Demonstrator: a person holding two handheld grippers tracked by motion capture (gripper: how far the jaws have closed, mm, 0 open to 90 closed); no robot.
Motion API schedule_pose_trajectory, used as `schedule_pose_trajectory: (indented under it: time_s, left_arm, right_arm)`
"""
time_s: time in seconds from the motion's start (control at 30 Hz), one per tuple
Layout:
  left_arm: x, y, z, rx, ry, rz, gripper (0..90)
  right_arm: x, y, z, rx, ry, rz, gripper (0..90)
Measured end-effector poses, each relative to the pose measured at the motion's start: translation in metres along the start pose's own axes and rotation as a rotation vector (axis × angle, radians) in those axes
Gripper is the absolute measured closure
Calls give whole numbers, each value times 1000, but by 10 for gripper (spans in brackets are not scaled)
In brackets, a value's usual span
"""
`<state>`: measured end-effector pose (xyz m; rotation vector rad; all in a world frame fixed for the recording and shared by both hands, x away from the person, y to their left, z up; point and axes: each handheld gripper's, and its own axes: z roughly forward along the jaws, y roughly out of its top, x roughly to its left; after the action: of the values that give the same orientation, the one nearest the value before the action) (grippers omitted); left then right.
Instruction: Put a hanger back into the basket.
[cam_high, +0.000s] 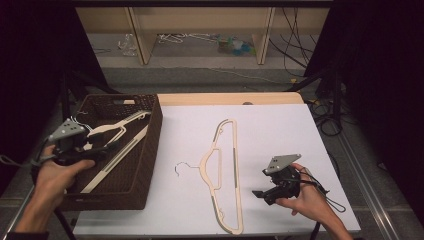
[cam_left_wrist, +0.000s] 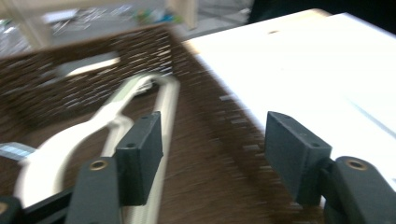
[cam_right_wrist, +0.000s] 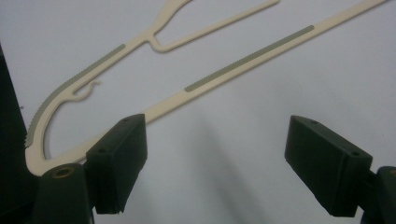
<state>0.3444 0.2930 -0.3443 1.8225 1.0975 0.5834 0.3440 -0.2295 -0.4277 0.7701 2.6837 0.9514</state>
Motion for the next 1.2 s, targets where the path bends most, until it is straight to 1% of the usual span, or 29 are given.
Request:
schedule_pose_trajectory:
  time_s: [0.03, 0.07, 0.1, 0.13, 0.17, 0.2, 0.23, 0.3, 0.33, 0.37, 0.4, 0.43, 0.47, 0.5, 0.53, 0.57, 0.63, 0.67, 0.7, 0.77, 0.8, 0.9, 0.93, 0.97, 1.0, 1.07, 1.1, 1.13, 1.2]
  left_arm:
    - [-10, 1, 0, -13, -28, 31, 360]
    - [-32, 1, 1, -23, -68, 40, 349]
    - [-32, 1, 1, -23, -68, 40, 345]
    - [-42, 0, 3, -32, -91, 57, 345]
    - [-52, -1, 5, -36, -107, 89, 340]
    - [-59, -2, 6, -33, -116, 87, 333]
    - [-69, -5, 8, -42, -136, 107, 330]
    - [-81, -9, 12, -50, -164, 113, 322]
    - [-96, -16, 15, -41, -186, 91, 322]
    - [-101, -20, 17, -38, -196, 102, 322]
    - [-101, -20, 17, -38, -196, 102, 321]
    - [-107, -24, 19, -29, -205, 92, 321]
    - [-112, -27, 20, -26, -209, 99, 319]
    - [-120, -33, 24, -22, -207, 140, 317]
    - [-120, -33, 24, -22, -207, 140, 314]
    - [-123, -36, 26, -18, -216, 156, 314]
    - [-135, -46, 30, -9, -239, 146, 303]
    - [-135, -46, 30, -9, -239, 146, 301]
    - [-140, -51, 33, -11, -245, 160, 296]
    - [-141, -53, 34, -9, -241, 169, 293]
    - [-144, -55, 35, -4, -249, 155, 282]
    - [-147, -61, 38, -31, -257, 176, 278]
    - [-150, -68, 40, -28, -267, 164, 263]
    - [-150, -68, 40, -28, -267, 164, 262]
    - [-151, -71, 41, -26, -271, 177, 262]
    - [-154, -79, 45, -26, -272, 163, 238]
    - [-154, -79, 45, -26, -272, 163, 239]
    - [-156, -83, 48, -24, -278, 150, 238]
    - [-155, -83, 49, -28, -284, 157, 238]
  right_arm:
    - [0, 0, 3, -5, -15, -6, 219]
    - [1, 0, 3, 3, -13, 0, 218]
    - [1, 0, 3, 3, -13, 0, 218]
    - [2, 1, 2, 19, -8, 9, 216]
    - [3, 1, 2, 22, -11, 18, 216]
    - [3, 1, 3, 13, -15, 3, 216]
    - [3, 1, 3, 5, -21, 8, 216]
    - [4, 1, 4, 5, -19, 10, 216]
    - [4, 1, 3, 19, -15, 6, 214]
    - [5, 2, 4, 19, -20, 14, 214]
    - [4, 1, 4, 17, -21, 5, 214]
    - [4, 1, 4, 17, -21, 5, 214]
    - [5, 1, 5, 5, -32, 4, 213]
    - [6, 1, 6, 3, -25, 20, 214]
    - [6, 1, 6, 3, -25, 20, 214]
    - [5, 0, 7, 11, -17, 17, 214]
    - [7, 1, 9, 31, -20, 30, 213]
    - [8, 1, 10, 29, -25, 30, 213]
    - [8, 0, 11, 17, -30, 24, 212]
    - [8, 1, 11, 31, -24, 31, 209]
    - [11, 1, 13, 41, -27, 55, 207]
    - [11, 2, 16, 35, -38, 48, 203]
    - [13, 4, 19, 48, -39, 54, 192]
    - [13, 4, 19, 48, -39, 54, 192]
    - [15, 5, 20, 53, -40, 67, 186]
    - [20, 10, 27, 75, -41, 99, 180]
    - [20, 10, 27, 75, -41, 99, 180]
    - [22, 13, 34, 88, -52, 91, 179]
    - [25, 17, 41, 108, -52, 103, 180]
